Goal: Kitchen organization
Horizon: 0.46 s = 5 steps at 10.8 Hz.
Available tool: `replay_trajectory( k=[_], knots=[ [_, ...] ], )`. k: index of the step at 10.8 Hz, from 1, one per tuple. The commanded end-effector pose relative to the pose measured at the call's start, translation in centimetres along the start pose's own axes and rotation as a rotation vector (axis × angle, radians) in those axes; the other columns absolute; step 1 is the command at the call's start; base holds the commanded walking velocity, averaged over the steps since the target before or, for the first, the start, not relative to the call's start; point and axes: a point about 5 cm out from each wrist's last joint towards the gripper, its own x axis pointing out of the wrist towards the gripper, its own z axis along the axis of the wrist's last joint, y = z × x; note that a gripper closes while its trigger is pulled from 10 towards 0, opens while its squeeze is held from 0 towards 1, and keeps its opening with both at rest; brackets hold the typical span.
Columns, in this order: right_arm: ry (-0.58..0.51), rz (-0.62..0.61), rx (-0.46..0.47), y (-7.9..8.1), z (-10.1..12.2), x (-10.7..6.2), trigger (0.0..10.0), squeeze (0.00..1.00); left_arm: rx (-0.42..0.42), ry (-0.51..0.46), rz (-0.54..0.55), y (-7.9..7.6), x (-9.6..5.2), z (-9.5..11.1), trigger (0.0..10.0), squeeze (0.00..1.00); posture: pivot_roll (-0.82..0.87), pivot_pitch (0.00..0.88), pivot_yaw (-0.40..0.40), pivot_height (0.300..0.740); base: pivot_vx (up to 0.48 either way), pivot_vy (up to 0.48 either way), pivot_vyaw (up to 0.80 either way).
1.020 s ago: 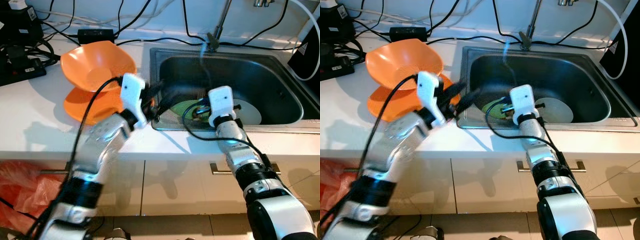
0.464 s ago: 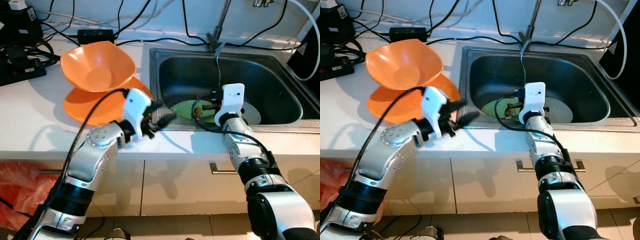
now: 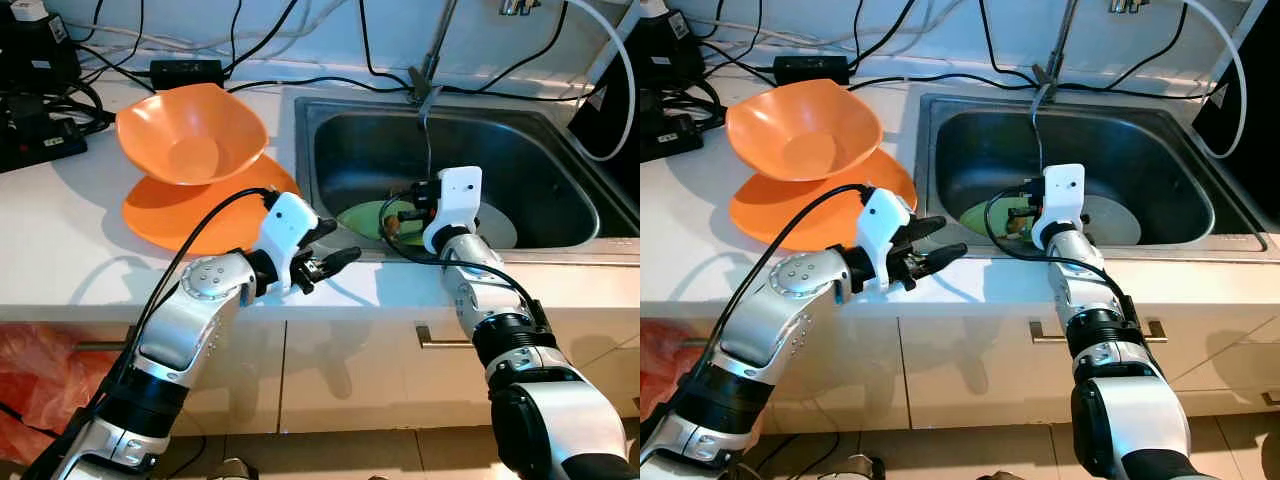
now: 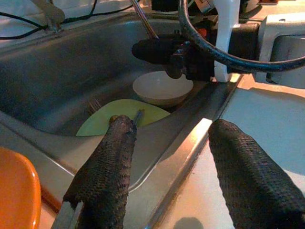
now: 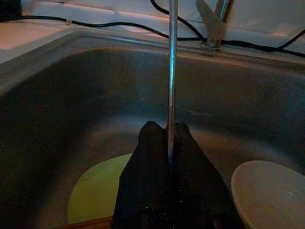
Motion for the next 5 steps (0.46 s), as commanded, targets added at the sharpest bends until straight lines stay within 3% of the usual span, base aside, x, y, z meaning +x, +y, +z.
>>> replay_trajectory(
  k=[1,2,3,5],
  knots=[
    [0.107,0.019,0.042,0.47,-2.54,-0.7,10.0,0.0,0.015,0.009,-0.027,-0.54,0.08,0.06,10.0,0.0,0.09,0.067,-0.082,0.74,0.0,0.0,0.0],
    [0.107,0.026,0.045,0.58,-2.57,-0.72,10.0,0.61,0.015,0.011,-0.027,-0.6,0.14,0.03,10.0,0.0,0.09,0.067,-0.083,0.74,0.0,0.0,0.0],
    [0.111,0.028,0.046,0.63,-2.63,-0.74,10.0,0.94,0.015,0.011,-0.025,-0.62,0.17,0.08,10.0,0.0,0.09,0.069,-0.083,0.74,0.0,0.0,0.0],
    [0.116,0.028,0.045,0.69,-2.72,-0.76,10.0,0.89,0.016,0.011,-0.024,-0.65,0.22,0.12,10.0,0.0,0.1,0.071,-0.084,0.74,0.0,0.0,0.0]
  ],
)
